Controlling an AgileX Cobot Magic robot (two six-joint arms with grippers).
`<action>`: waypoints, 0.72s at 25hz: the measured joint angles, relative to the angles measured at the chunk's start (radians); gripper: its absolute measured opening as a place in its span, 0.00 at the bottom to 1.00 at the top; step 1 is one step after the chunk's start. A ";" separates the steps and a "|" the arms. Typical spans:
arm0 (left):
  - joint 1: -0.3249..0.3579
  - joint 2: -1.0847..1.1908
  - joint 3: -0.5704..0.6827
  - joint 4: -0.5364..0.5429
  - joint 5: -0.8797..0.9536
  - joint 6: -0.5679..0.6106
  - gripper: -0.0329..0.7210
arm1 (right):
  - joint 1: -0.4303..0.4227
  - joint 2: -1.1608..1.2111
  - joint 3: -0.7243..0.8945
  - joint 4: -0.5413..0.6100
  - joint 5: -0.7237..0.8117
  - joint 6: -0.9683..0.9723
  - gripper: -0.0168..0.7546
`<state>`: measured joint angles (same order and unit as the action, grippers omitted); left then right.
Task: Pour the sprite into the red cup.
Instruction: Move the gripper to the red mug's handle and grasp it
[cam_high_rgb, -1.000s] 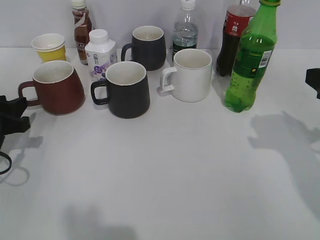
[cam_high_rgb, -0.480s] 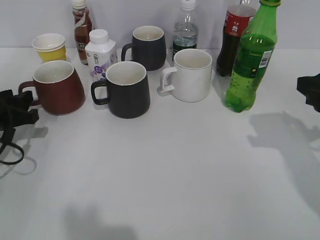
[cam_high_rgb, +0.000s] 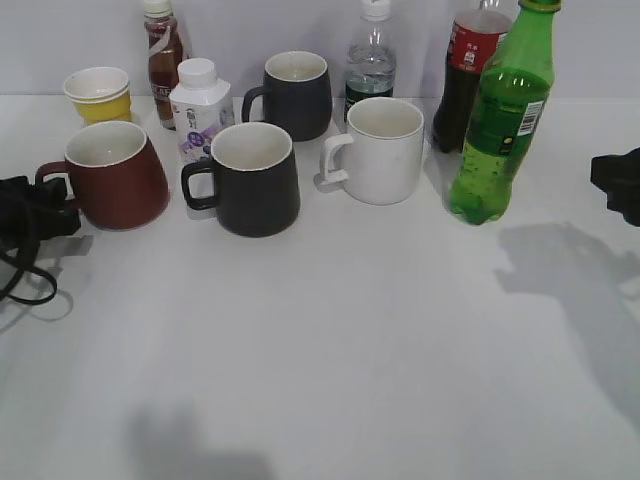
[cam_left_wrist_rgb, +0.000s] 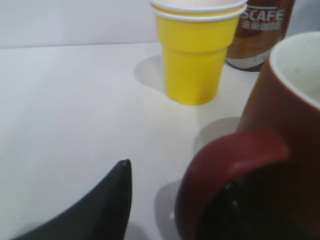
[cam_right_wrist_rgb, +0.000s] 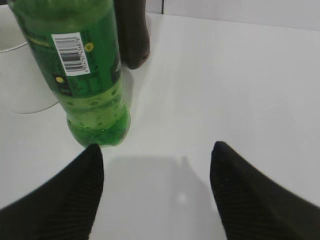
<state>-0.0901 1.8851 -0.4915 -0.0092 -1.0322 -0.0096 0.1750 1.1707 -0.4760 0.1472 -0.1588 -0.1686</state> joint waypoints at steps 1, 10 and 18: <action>0.005 0.005 -0.012 0.019 0.010 0.000 0.51 | 0.000 0.000 0.000 0.000 -0.001 0.000 0.67; 0.011 0.105 -0.149 0.101 0.006 -0.001 0.49 | 0.000 0.005 0.000 0.000 -0.026 0.000 0.67; 0.011 0.144 -0.186 0.119 -0.034 0.001 0.16 | 0.000 0.038 0.000 0.000 -0.050 0.003 0.67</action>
<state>-0.0791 2.0287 -0.6775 0.1099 -1.0667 -0.0091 0.1750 1.2091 -0.4760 0.1472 -0.2089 -0.1660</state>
